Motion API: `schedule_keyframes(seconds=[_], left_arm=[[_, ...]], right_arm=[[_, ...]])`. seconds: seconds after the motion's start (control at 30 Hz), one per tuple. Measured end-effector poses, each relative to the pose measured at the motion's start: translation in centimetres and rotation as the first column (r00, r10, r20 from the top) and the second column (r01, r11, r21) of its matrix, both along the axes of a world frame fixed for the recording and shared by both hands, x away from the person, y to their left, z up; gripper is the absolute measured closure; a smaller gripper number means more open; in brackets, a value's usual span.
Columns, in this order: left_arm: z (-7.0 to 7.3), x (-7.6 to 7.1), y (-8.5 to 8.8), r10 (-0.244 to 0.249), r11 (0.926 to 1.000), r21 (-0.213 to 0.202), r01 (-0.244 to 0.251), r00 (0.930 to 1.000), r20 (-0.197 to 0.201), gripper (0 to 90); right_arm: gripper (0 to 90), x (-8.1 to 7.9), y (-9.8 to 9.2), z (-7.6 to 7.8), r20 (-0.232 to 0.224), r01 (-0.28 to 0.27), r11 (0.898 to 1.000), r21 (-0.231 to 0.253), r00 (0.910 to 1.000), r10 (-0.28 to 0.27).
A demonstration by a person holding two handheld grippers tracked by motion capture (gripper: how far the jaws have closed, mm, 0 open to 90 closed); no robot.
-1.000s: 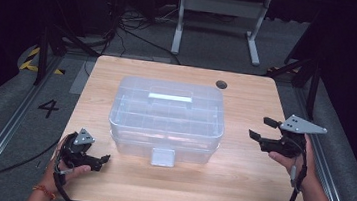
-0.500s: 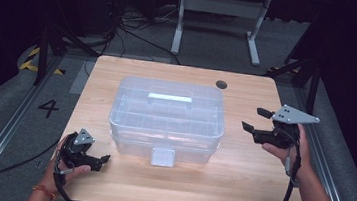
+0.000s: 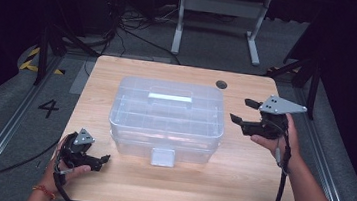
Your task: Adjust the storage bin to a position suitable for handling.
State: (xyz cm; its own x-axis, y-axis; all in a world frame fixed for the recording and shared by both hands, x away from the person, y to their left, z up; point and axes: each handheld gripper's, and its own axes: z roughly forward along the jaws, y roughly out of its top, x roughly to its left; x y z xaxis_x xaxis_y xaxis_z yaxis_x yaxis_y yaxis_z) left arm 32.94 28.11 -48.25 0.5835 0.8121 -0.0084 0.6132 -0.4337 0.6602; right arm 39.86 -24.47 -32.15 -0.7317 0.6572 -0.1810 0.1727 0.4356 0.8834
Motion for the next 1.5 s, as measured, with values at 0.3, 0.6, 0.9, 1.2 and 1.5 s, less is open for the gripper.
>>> schedule_keyframes(seconds=[0.3,0.6,0.9,1.2,1.5], left_arm=[[0.0,0.0,0.0,0.0,1.0,0.0,0.0,1.0,0.0,2.5],[0.0,0.0,0.0,0.0,1.0,0.0,0.0,1.0,0.0,2.5],[0.0,0.0,0.0,0.0,1.0,0.0,0.0,1.0,0.0,2.5],[0.0,0.0,0.0,0.0,1.0,0.0,0.0,1.0,0.0,2.5],[0.0,0.0,0.0,0.0,1.0,0.001,0.0,1.0,0.0,2.5]], right_arm=[[30.3,1.1,2.2,0.3,-0.001,-0.026,1.0,-0.008,0.9997,0.026],[30.5,1.6,3.9,0.6,-0.005,-0.059,0.998,-0.008,0.9982,0.059],[30.5,2.2,6.1,1.0,-0.002,-0.086,0.996,-0.022,0.9963,0.086],[30.4,2.6,7.6,1.3,-0.015,-0.111,0.994,-0.025,0.9937,0.111],[31.1,2.6,8.9,1.4,-0.016,-0.14,0.99,-0.032,0.9901,0.139]])
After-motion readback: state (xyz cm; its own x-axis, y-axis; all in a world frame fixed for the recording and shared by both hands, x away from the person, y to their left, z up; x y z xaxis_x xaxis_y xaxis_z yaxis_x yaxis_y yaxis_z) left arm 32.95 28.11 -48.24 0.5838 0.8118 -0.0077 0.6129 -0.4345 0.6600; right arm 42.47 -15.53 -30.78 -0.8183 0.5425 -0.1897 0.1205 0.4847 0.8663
